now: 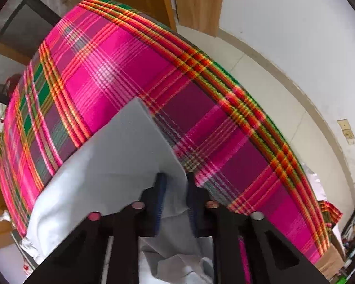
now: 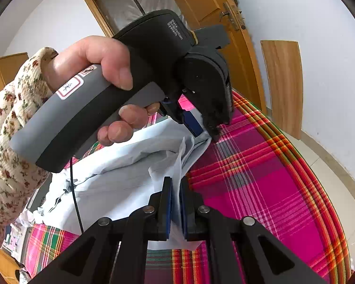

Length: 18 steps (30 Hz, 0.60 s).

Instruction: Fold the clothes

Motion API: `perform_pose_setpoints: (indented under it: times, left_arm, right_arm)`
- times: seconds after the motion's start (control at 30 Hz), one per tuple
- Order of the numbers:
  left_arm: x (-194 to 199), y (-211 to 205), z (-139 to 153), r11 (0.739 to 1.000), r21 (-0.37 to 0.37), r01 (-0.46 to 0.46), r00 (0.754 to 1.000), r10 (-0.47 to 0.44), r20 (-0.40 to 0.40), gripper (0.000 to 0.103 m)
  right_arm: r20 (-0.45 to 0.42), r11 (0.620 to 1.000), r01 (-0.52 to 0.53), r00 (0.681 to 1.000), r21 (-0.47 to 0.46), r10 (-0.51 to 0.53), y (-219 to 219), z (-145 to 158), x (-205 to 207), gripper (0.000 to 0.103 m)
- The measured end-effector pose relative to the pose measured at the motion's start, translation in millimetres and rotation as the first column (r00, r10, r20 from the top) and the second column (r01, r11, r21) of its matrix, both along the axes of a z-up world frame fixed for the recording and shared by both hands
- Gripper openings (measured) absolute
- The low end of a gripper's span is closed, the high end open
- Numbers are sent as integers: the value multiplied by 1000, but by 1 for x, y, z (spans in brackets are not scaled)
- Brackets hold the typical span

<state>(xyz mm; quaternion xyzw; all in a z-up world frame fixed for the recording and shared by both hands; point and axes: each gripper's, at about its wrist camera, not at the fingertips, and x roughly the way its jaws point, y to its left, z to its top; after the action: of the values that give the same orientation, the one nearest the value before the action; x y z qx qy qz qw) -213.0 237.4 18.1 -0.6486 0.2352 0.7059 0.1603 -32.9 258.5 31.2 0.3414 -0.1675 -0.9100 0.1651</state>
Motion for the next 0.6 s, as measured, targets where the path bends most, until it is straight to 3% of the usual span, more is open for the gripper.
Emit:
perform_pose_setpoints:
  times: [0.37,0.6]
  left_arm:
    - [0,-56,35,983,165,-78,997,80,-3,11]
    - [1,-83,67,938,326,-115,990,136,-44,11]
  right_arm:
    - [0,999,26,1000,44,-26,3,8,7,7]
    - [-54,982,84,996,170,-75,-5,22,6,7]
